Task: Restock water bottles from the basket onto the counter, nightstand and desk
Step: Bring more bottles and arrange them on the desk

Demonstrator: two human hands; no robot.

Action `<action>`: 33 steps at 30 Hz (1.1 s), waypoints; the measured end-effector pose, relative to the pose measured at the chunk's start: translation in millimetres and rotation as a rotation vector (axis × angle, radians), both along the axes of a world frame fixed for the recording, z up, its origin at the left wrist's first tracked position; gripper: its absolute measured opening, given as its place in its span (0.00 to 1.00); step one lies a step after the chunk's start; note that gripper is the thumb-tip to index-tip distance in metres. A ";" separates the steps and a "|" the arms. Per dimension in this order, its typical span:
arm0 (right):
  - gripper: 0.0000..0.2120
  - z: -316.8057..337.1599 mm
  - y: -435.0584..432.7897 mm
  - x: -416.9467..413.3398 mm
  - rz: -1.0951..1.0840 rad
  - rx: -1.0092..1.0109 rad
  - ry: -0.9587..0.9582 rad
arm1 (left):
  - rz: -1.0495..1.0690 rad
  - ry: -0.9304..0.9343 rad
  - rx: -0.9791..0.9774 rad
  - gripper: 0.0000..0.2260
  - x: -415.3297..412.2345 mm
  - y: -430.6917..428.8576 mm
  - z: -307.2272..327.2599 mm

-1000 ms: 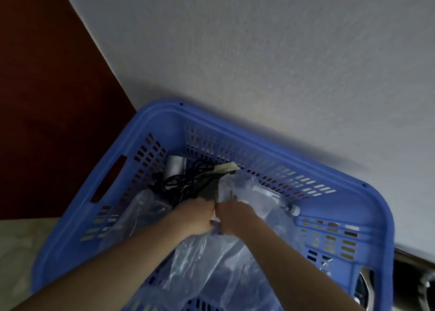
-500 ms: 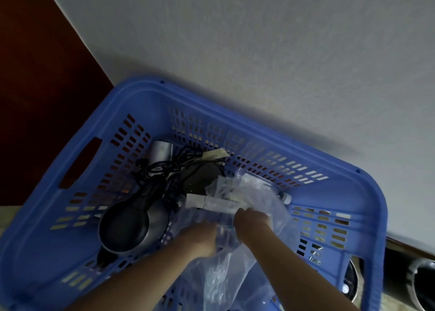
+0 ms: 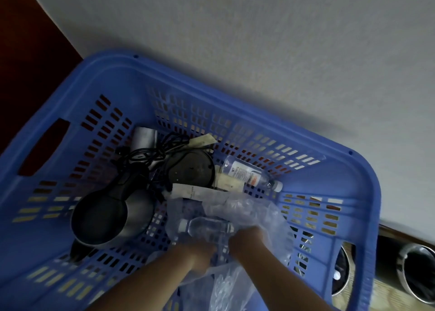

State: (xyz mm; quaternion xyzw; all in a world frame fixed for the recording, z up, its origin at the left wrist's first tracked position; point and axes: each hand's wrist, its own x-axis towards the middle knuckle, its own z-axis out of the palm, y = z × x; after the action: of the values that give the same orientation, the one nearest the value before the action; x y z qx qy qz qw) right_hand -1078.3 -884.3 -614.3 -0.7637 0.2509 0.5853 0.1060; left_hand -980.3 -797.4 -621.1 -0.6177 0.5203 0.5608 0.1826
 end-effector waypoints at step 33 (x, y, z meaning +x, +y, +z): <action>0.33 -2.2 -27.2 6.9 -1.077 0.044 -0.973 | 0.712 0.099 -0.945 0.09 103.0 -86.3 36.3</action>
State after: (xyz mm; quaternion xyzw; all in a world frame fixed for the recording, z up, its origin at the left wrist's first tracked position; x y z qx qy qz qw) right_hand -1071.4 -911.5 -616.6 -0.7059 0.5048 0.0507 0.4943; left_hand -877.3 -883.7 -584.8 -0.7416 0.4823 0.3232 -0.3362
